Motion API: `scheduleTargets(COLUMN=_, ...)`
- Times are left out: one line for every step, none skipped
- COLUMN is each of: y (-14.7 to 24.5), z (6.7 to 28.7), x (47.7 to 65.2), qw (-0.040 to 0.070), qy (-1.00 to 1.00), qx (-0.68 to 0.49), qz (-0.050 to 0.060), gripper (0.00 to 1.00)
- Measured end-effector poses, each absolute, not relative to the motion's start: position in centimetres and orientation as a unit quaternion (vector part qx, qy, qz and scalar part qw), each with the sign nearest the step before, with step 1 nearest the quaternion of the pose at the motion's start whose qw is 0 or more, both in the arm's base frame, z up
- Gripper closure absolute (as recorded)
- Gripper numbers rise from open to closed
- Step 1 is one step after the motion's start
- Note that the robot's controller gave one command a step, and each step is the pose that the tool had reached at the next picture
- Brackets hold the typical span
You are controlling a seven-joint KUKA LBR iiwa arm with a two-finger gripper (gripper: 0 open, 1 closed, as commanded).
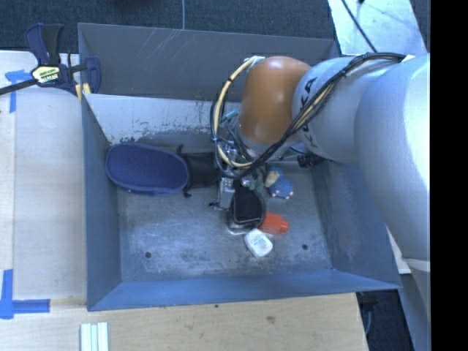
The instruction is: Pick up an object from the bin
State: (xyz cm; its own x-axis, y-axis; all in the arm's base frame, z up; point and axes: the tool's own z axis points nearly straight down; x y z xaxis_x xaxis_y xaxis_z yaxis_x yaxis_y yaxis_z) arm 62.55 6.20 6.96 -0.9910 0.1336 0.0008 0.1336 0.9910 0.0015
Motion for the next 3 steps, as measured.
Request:
scheduleTargets(y=6.1, z=7.1, x=62.7, qw=-0.001, qy=-0.998, qx=-0.068, qz=-0.001, gripper=1.00)
scheduleTargets(y=6.1, z=15.9, x=63.0, qw=-0.006, qy=-0.998, qx=-0.068, qz=-0.001, gripper=1.00)
scheduleTargets(y=6.0, z=17.9, x=63.2, qw=-0.004, qy=-0.998, qx=-0.069, qz=-0.001, gripper=1.00)
